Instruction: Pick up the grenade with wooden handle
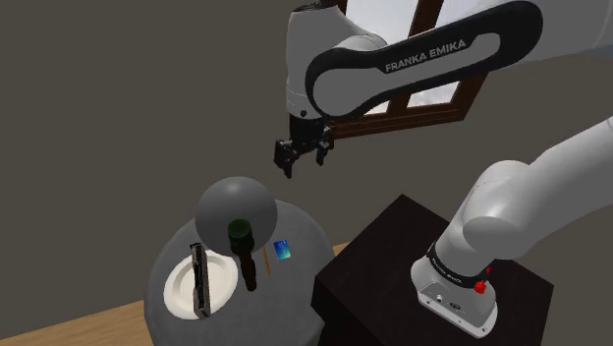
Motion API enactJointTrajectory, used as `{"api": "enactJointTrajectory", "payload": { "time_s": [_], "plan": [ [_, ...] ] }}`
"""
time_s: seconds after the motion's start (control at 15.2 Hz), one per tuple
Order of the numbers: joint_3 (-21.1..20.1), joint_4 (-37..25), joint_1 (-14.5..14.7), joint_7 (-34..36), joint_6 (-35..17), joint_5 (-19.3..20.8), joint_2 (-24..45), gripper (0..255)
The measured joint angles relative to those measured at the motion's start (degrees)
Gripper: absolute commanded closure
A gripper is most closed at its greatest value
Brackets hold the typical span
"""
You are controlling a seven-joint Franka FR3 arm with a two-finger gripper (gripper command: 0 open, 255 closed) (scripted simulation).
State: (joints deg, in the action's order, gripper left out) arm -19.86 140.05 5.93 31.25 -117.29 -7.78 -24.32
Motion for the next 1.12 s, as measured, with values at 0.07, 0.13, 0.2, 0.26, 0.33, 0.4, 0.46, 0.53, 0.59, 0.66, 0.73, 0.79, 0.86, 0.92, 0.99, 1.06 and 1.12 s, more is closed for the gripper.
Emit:
{"api": "enactJointTrajectory", "payload": {
  "time_s": [0.07,0.13,0.2,0.26,0.33,0.4,0.46,0.53,0.59,0.66,0.73,0.79,0.86,0.92,0.99,1.06,1.12],
  "plan": [
    [-1.0,-0.5,0.1,1.3,-1.2,-0.1,1.7,0],
    [-2.0,-1.3,0.2,2.8,-2.3,0.0,3.6,0],
    [-3.1,-2.1,0.3,4.3,-3.6,0.2,5.9,0],
    [-4.0,-3.0,0.2,5.7,-4.7,0.6,8.0,0],
    [-4.9,-3.5,0.4,7.1,-5.8,0.8,9.7,0],
    [-5.8,-4.7,0.3,8.7,-6.9,1.5,12.0,0],
    [-6.6,-5.0,0.6,10.2,-8.0,1.8,13.5,0],
    [-7.6,-6.3,0.7,12.0,-9.0,2.7,16.0,0],
    [-8.2,-7.8,0.6,13.5,-9.8,3.7,18.4,0],
    [-8.9,-8.9,0.8,15.3,-10.7,4.8,20.8,0],
    [-9.3,-10.1,1.1,16.9,-11.3,5.7,22.8,0],
    [-9.9,-11.6,1.4,18.8,-12.2,7.1,25.4,0],
    [-10.2,-12.5,1.9,20.4,-12.9,8.1,27.3,0],
    [-10.4,-14.1,2.3,22.2,-13.4,9.5,29.8,0],
    [-10.5,-16.0,3.0,24.1,-13.8,11.0,32.4,0],
    [-10.5,-16.9,3.6,25.3,-14.0,11.7,33.8,0],
    [-10.4,-17.6,4.0,26.3,-14.6,12.7,35.3,0]
  ]
}}
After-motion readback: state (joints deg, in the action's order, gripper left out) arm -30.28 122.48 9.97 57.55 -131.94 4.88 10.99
